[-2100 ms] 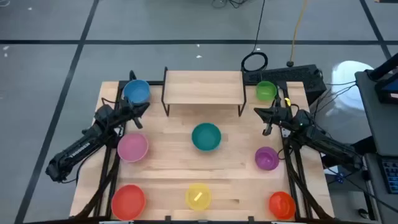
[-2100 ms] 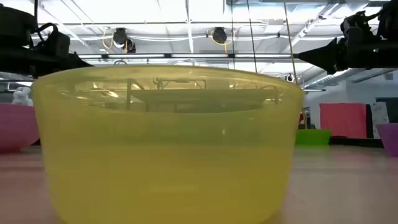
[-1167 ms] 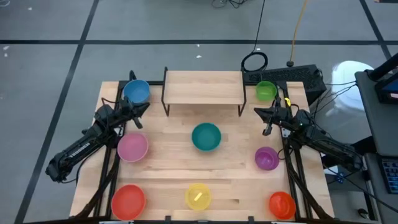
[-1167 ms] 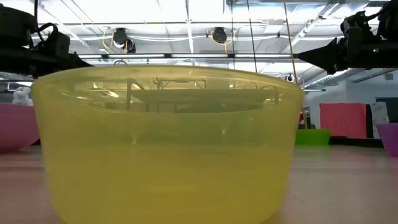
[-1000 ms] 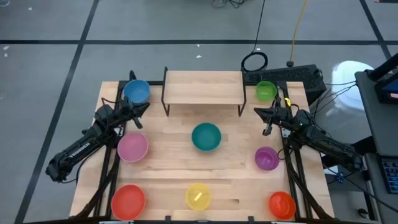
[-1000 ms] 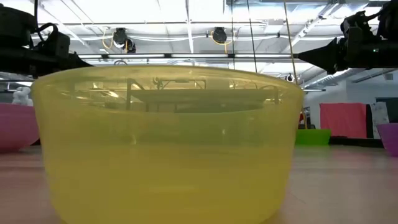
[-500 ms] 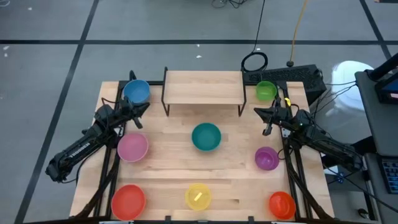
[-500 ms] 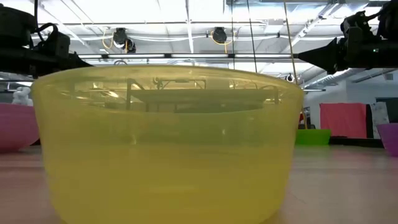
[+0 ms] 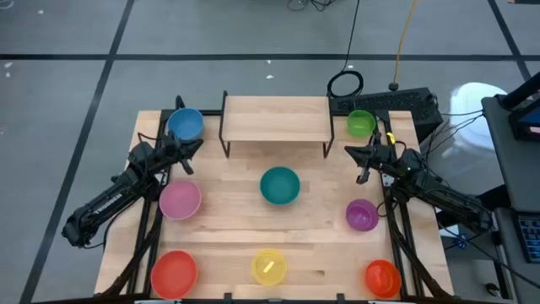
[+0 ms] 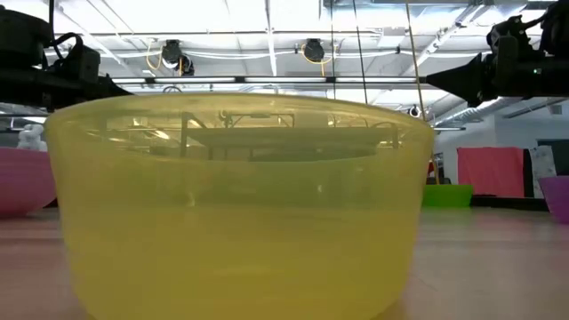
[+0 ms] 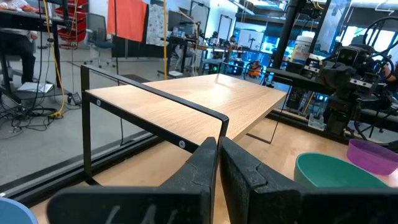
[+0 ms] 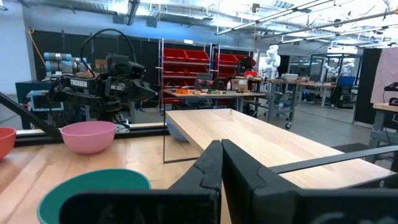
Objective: Place and stack bowls onto a shelf
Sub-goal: Put the dark green bowl on the shelf
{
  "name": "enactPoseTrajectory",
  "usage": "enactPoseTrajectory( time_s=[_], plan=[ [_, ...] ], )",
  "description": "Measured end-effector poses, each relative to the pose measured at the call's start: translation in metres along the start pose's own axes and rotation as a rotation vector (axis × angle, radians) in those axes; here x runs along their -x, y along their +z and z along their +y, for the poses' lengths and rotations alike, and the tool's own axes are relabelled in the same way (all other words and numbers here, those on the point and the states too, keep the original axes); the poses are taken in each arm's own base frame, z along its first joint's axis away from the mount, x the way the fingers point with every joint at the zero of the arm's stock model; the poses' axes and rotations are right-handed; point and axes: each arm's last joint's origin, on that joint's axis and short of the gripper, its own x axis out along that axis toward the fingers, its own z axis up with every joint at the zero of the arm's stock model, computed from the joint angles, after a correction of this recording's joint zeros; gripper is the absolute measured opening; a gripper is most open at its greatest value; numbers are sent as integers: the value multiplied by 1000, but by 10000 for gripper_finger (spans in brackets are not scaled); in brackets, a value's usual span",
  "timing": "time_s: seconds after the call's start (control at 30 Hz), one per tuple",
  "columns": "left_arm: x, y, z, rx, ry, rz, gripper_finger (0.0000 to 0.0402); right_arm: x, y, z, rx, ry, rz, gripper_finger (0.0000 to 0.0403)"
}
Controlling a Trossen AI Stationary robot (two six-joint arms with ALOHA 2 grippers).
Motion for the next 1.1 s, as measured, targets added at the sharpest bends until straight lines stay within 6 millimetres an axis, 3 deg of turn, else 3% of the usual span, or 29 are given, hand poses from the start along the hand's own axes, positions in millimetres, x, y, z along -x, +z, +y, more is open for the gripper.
enactPoseTrajectory(
  time_s=[0.5, 0.7, 0.87, 1.1],
  plan=[
    [0, 0, 0, 0, 0, 0, 24, 0, 4, 0, 32, -5, -38, 0],
    [0, 0, 0, 0, 0, 0, 24, 1, 0, -4, 180, -151, 54, 0],
    [0, 0, 0, 0, 0, 0, 24, 5, 27, -7, 252, -241, 78, 0],
    [0, 1, 1, -29, 37, -12, 24, 17, 70, -10, 316, -316, 330, 0]
  ],
)
